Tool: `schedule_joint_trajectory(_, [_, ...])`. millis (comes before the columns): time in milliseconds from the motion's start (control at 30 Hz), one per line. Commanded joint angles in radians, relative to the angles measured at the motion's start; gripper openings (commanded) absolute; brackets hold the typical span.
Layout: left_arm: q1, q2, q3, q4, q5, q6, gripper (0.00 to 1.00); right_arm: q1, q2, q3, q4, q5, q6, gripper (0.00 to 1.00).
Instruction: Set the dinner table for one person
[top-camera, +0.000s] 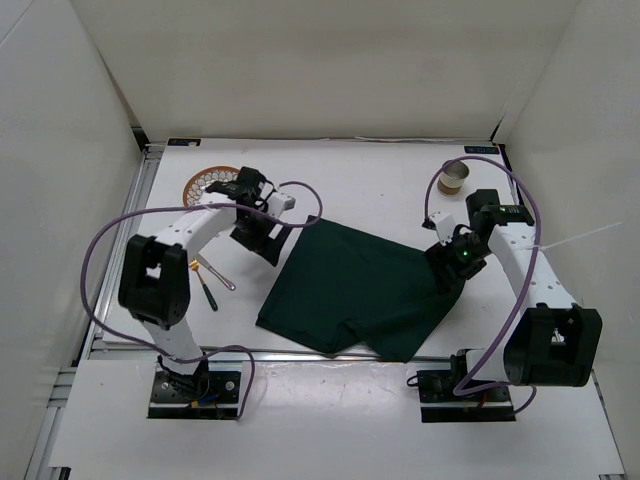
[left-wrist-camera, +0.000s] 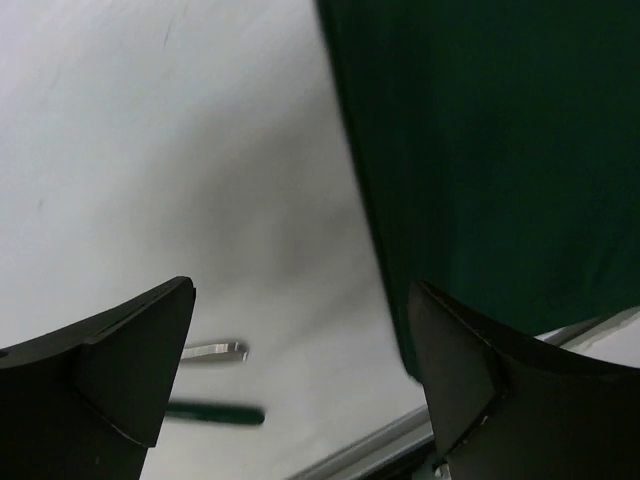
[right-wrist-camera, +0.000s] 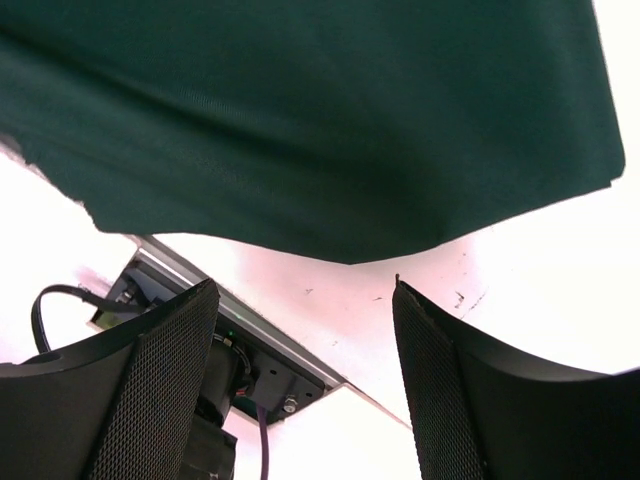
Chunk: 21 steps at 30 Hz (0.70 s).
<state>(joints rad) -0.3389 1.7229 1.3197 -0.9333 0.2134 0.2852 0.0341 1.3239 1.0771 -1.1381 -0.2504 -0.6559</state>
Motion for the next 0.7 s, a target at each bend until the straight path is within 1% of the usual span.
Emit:
schedule_joint_trajectory(0, [-0.008,0.067,0.104,0.103,0.141,-0.018,0.97,-0.011,-0.015,0.004,0.026,-0.036,0.019,0.74])
schedule_joint_trajectory(100, [-0.018,0.170,0.186,0.140,0.197,-0.029,0.97,-0.011,-0.025,-0.014,0.006,-0.036,0.019,0.74])
schedule_joint_trajectory(200, [-0.029,0.269,0.269,0.183,0.213,-0.055,0.97,-0.020,-0.025,-0.025,-0.018,-0.036,0.010,0.74])
schedule_joint_trajectory(333, [-0.061,0.417,0.372,0.192,0.225,-0.077,0.97,-0.030,-0.014,-0.016,-0.040,-0.036,0.001,0.74])
schedule_joint_trajectory(400, [-0.077,0.452,0.407,0.192,0.225,-0.095,0.96,-0.030,-0.005,-0.003,-0.040,-0.036,0.001,0.74])
schedule_joint_trajectory(500, [-0.118,0.500,0.432,0.201,0.216,-0.109,0.90,-0.040,0.014,0.007,-0.020,-0.036,0.001,0.74])
schedule_joint_trajectory(567, [-0.133,0.518,0.432,0.202,0.189,-0.119,0.77,-0.049,0.034,0.018,-0.020,-0.047,0.013,0.74])
schedule_joint_trajectory(633, [-0.146,0.530,0.432,0.212,0.140,-0.145,0.58,-0.049,0.043,0.029,-0.009,-0.056,0.022,0.74])
schedule_joint_trajectory(667, [-0.158,0.546,0.432,0.212,0.126,-0.146,0.35,-0.049,0.043,0.047,-0.009,-0.069,0.032,0.74])
